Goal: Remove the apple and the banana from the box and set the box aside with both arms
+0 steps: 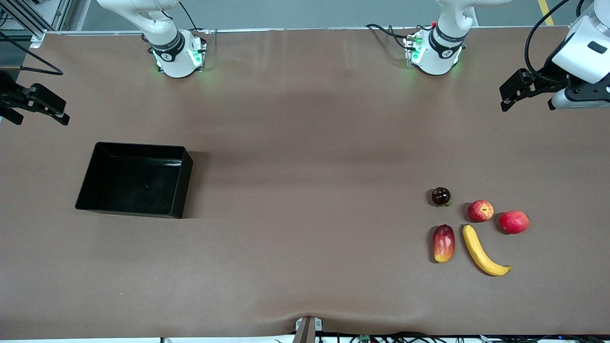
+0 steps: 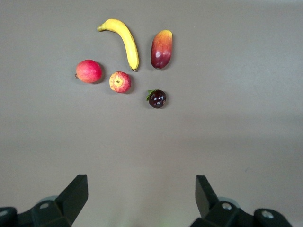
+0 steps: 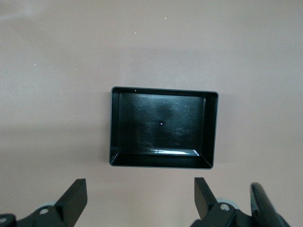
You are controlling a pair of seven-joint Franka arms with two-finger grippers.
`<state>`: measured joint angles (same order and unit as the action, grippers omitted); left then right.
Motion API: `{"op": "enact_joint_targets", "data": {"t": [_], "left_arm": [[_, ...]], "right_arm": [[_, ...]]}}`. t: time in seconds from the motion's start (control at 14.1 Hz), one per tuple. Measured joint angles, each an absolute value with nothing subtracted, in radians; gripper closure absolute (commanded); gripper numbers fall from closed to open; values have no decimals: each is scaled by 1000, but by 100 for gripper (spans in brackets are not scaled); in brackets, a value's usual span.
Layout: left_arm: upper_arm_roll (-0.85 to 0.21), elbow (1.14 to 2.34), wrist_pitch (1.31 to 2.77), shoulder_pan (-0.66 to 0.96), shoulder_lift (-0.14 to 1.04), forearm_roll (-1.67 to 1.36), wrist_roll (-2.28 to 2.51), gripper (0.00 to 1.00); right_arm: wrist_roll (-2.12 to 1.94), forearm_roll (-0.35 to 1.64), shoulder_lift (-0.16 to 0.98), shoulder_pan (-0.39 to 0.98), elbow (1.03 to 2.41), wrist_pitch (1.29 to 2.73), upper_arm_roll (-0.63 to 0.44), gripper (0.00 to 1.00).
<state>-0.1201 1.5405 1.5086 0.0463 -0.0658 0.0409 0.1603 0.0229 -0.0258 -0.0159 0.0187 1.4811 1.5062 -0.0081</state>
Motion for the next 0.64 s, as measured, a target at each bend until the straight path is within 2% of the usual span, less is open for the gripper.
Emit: {"op": "enact_joint_targets", "data": {"t": [0.64], "left_arm": [[-120, 1533, 1509, 44, -66, 41, 160, 0]], "right_arm": [[23, -11, -16, 3, 1480, 1500, -11, 0]]}}
